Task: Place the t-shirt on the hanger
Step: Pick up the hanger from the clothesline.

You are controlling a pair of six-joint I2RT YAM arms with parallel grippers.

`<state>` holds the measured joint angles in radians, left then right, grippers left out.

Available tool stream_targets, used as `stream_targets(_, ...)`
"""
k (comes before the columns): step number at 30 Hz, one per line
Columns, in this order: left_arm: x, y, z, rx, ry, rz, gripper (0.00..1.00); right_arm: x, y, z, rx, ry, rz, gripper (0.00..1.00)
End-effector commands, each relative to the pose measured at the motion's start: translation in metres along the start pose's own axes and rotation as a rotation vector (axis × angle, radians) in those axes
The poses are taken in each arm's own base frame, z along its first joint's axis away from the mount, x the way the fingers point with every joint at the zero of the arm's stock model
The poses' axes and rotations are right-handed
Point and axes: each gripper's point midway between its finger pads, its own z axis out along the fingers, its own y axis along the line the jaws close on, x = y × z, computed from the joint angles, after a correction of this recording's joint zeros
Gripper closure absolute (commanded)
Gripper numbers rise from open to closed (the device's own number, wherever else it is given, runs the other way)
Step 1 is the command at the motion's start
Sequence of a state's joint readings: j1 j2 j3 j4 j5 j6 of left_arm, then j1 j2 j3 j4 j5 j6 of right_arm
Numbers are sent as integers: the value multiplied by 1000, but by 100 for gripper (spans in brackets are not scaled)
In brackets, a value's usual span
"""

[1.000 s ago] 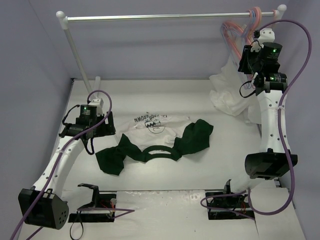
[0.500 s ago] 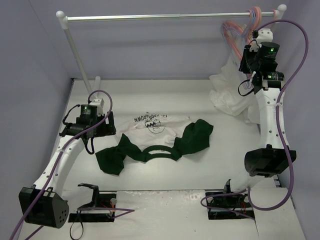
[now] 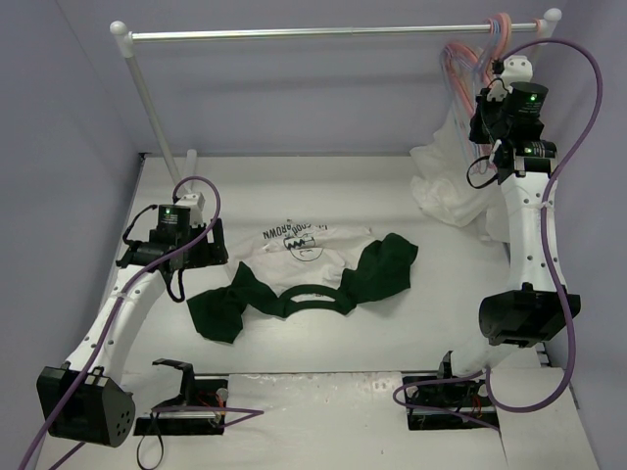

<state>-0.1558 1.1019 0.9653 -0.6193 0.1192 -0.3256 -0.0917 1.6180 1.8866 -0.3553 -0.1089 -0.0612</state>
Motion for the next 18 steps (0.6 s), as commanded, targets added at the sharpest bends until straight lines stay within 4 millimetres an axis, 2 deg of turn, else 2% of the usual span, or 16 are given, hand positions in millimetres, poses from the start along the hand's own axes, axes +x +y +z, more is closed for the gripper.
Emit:
stream_targets(1,-26,-7,-5,29,-81,10,23,-62,9,-28,-47,-211,-14,100)
stream_targets(6,-26,-7,-5,32,-82,11,23,-89,14,-50,-67,-322,-33,100)
stream_targets(10,-26,-7,-5,32,-82,11,23,-101,12,-61,-55,-373,-37,100)
stream_targets(16,-25,-8,-4,34,-80,11,23,-102,17,-63,-80,-380,-50,100)
stream_targets(18,-25,-8,-4,35,-78,11,23,-101,25,-64,-116,-379,-59,100)
